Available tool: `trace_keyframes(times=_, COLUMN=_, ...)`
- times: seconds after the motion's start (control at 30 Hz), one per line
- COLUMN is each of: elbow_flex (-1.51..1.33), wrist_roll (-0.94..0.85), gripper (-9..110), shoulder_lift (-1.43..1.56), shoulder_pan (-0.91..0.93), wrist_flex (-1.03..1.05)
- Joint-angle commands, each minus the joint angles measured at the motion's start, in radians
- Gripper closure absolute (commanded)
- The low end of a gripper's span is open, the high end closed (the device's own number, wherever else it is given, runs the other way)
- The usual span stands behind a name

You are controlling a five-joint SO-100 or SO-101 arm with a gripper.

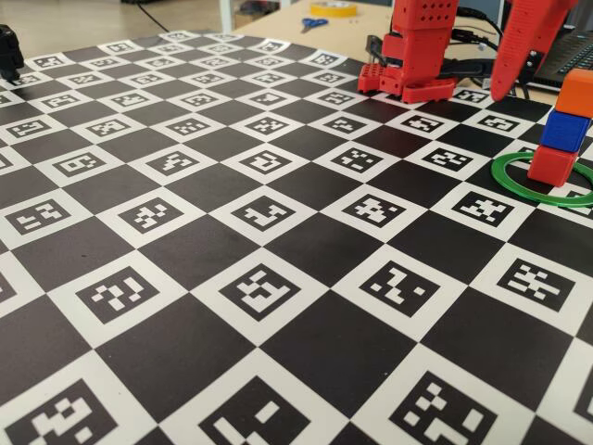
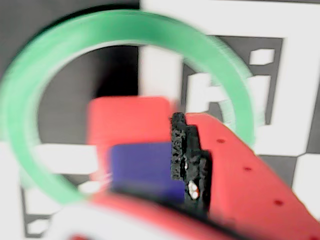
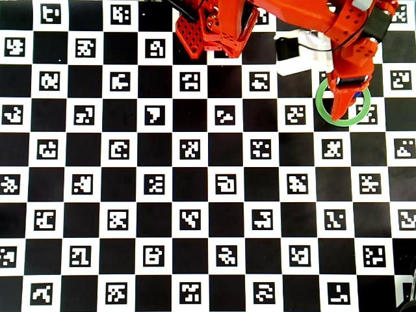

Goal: Grab the red cube then put it in the green circle then put the blue cube on top and finally the orange cube on top

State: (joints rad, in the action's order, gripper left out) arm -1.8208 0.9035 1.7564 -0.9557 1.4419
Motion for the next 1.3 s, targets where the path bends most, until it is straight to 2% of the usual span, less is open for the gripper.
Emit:
trace_keyframes(times=0.0, elbow_flex=0.061, wrist_roll=-0.052, gripper=54, shoulder_lift=0.114, shoulder_pan=0.083, wrist_flex=0.006)
trace_keyframes(times=0.23, elbow_flex=0.052, wrist_roll=-0.192, gripper=63, shoulder_lift=0.175, shoulder_pan=0.232, wrist_flex=0.044)
trace_keyframes(times=0.43, elbow_flex=0.034, wrist_roll=-0.342, gripper=81, shoulder_lift=0.233, shoulder_pan=0.364, wrist_flex=0.069)
trace_keyframes(times=0.63, elbow_flex=0.023, wrist_roll=-0.509, gripper=86, shoulder_lift=0.293, shoulder_pan=0.503, wrist_flex=0.067)
trace_keyframes(times=0.93, elbow_flex=-0.067, wrist_roll=-0.865, gripper=107, shoulder_lift=0.383, shoulder_pan=0.615, wrist_flex=0.064)
trace_keyframes(times=1.27, elbow_flex=-0.230, wrist_roll=-1.134, gripper=107, shoulder_lift=0.551, shoulder_pan=0.769, wrist_flex=-0.025)
